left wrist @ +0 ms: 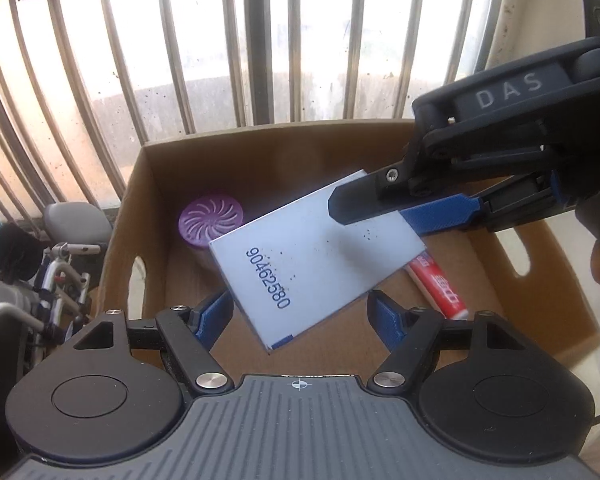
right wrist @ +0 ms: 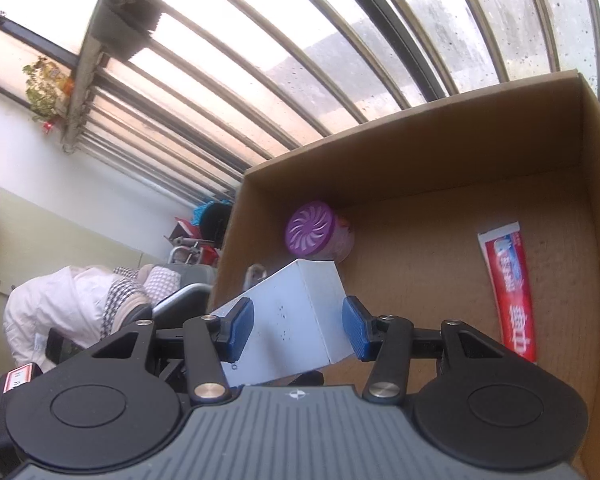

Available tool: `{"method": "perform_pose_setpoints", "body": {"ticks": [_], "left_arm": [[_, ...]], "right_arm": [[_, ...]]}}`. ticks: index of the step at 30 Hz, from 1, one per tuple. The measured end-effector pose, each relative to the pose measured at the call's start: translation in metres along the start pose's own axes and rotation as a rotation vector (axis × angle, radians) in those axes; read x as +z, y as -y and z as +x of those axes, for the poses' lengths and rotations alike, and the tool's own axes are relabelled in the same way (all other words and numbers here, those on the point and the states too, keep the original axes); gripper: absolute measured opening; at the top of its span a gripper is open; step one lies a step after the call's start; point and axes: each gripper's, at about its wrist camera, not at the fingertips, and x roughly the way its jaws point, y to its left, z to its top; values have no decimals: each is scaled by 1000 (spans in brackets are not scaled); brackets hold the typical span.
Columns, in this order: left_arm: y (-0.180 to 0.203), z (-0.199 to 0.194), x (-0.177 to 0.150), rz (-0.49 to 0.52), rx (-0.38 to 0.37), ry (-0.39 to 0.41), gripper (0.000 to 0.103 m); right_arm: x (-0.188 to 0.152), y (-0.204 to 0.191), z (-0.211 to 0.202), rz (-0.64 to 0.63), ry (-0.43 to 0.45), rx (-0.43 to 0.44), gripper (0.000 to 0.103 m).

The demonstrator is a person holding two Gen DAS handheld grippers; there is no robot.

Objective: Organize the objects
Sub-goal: 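Lift the white box with the right gripper and carry it over the tray, then lower the white box into the tray and open the right gripper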

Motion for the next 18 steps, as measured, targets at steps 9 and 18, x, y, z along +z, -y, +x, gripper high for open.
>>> {"method": "perform_pose_setpoints", "body": {"ticks": [9, 18], "left_arm": [[1, 63, 27, 42, -36, -143, 74], [-4, 100, 24, -5, -57, -260, 74]], "right_arm": [[35, 47, 49, 78, -100, -67, 53], [43, 78, 80, 140, -168, -110, 53]]}}
